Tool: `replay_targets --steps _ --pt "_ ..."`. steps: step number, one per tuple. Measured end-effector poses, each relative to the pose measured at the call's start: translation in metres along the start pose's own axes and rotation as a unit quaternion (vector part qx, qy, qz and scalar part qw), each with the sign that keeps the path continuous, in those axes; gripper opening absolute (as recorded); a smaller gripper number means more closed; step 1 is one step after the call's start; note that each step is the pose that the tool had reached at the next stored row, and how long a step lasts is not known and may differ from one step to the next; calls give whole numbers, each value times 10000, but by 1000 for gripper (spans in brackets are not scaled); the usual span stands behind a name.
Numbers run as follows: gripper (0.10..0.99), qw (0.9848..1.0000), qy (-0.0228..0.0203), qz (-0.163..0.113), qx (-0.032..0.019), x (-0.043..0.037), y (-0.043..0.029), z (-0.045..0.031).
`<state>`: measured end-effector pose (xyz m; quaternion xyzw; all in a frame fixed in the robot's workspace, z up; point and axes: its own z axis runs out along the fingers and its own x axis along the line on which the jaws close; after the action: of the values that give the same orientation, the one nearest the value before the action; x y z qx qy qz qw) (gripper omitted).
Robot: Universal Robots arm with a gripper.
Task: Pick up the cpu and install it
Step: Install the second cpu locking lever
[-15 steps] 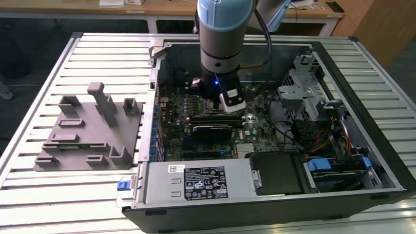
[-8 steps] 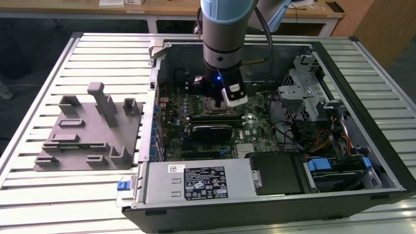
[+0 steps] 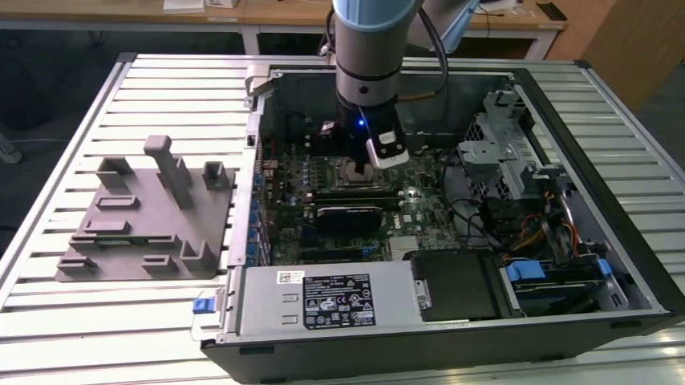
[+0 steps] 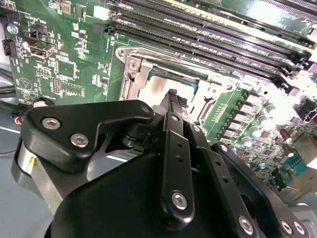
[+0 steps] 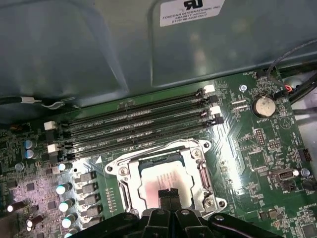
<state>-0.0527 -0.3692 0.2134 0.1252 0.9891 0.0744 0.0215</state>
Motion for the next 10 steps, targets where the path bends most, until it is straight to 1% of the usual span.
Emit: replay_targets --steps 3,7,10 --pt "106 10000 0 1 2 1 1 -7" --pt "106 10000 -1 0 0 0 8 -44" --pt "106 10000 -1 0 -1 0 8 -45"
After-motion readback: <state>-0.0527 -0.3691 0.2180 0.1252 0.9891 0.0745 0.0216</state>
